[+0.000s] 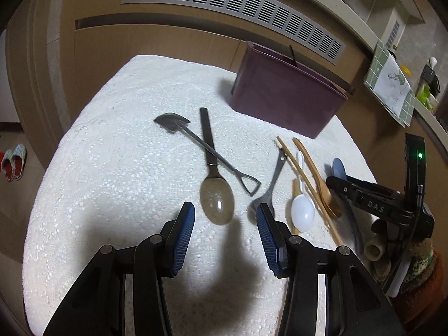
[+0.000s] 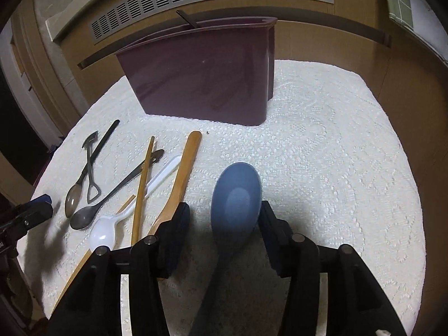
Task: Organize utensils
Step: 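Grasp the blue plastic spoon by its handle with the right gripper, then grasp the wooden spoon with the left gripper while the right gripper holds the blue spoon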
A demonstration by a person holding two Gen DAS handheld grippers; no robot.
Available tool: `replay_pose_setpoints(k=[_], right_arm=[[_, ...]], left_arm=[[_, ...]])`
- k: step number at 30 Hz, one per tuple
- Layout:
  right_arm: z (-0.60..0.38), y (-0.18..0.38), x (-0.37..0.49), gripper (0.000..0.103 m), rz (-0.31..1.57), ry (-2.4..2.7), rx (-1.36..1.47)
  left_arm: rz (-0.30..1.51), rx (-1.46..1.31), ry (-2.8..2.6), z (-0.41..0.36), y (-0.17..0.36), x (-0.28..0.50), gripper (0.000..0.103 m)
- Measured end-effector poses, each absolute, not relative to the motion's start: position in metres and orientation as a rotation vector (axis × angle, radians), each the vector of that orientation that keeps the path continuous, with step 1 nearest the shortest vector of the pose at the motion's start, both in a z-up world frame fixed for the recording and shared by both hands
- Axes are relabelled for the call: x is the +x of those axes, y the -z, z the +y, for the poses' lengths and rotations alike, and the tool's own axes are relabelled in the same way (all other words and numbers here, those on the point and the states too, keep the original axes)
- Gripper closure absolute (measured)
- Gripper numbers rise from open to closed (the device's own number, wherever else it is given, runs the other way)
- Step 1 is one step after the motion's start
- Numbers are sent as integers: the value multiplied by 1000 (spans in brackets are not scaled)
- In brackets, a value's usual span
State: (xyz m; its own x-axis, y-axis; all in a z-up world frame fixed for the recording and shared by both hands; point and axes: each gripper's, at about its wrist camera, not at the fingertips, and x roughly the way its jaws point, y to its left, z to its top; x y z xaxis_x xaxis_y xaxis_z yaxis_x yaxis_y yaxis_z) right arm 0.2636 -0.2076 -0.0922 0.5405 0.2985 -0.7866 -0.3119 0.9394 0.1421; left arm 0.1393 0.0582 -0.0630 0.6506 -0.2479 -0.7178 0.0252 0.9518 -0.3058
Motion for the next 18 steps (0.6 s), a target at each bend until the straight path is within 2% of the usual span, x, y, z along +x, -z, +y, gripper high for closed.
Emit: replay_pose_setpoints(k=[1, 2, 12, 18], right_arm=[[-208, 92, 264, 72, 929, -346, -25], [-208, 91, 263, 73, 921, -326, -36], [-230, 55, 207, 73, 778, -324, 22], [-246, 44, 186, 73, 740, -300, 44]], left_arm=[[854, -275, 169, 55, 62, 139, 56], [853, -265, 185, 50, 61, 137, 56], [859, -75, 321, -22, 51, 138, 56], [929, -112, 312, -47, 47, 181, 57]])
